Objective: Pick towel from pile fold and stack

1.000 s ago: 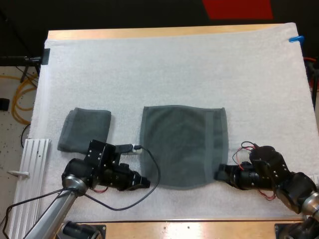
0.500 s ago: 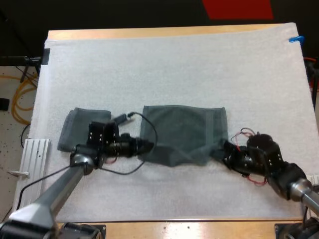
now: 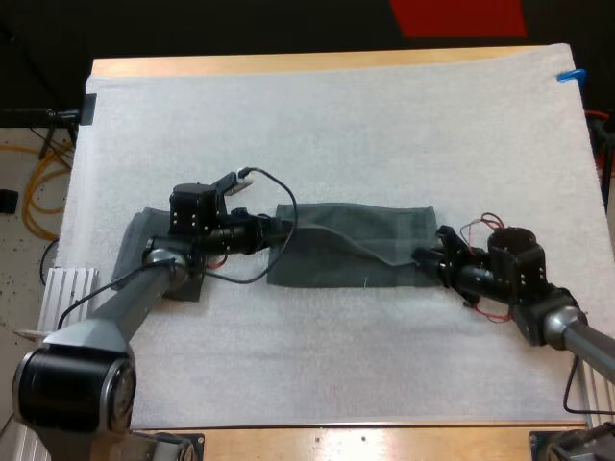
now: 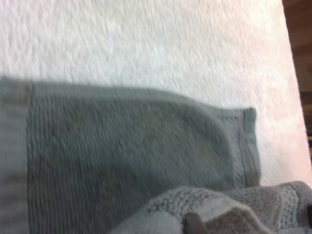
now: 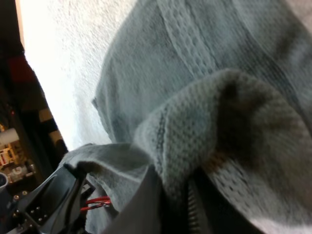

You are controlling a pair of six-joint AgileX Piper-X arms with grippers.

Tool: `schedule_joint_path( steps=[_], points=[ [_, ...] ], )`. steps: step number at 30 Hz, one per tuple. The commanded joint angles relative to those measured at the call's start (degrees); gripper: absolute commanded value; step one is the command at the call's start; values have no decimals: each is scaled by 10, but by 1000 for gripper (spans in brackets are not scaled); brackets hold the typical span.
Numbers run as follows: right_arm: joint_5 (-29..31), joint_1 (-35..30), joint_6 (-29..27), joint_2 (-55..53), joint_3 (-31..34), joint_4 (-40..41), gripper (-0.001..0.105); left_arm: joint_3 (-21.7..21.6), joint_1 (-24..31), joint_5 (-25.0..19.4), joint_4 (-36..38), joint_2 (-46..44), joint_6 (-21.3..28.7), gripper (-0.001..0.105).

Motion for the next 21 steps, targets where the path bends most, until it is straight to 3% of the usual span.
schedule_joint_path(
  steps=[1, 6, 13, 16, 18, 19, 20, 21],
  points=[
    [-3, -3, -3, 10, -11, -20, 0, -9, 1, -8, -6, 6, -4, 0],
    [31, -3, -12, 46, -31, -52, 0, -14, 1, -60, -6, 16, -1, 0],
    [47, -3, -66, 68, -44, -62, 0, -14, 1, -62, -6, 15, 70, 0],
    [47, -3, -67, 68, -44, -61, 0, -14, 1, -58, -6, 15, 84, 6],
    [47, -3, -75, 68, -44, -61, 6, -14, 1, -58, -6, 15, 87, 11],
    [47, -3, -81, 68, -44, -63, 14, -14, 1, -58, -6, 15, 97, 20],
    [47, -3, -83, 68, -45, -63, 18, -14, 1, -58, -6, 15, 99, 23],
    [47, -3, -89, 68, -45, -63, 30, -14, 1, -58, -6, 15, 100, 30]
  ],
)
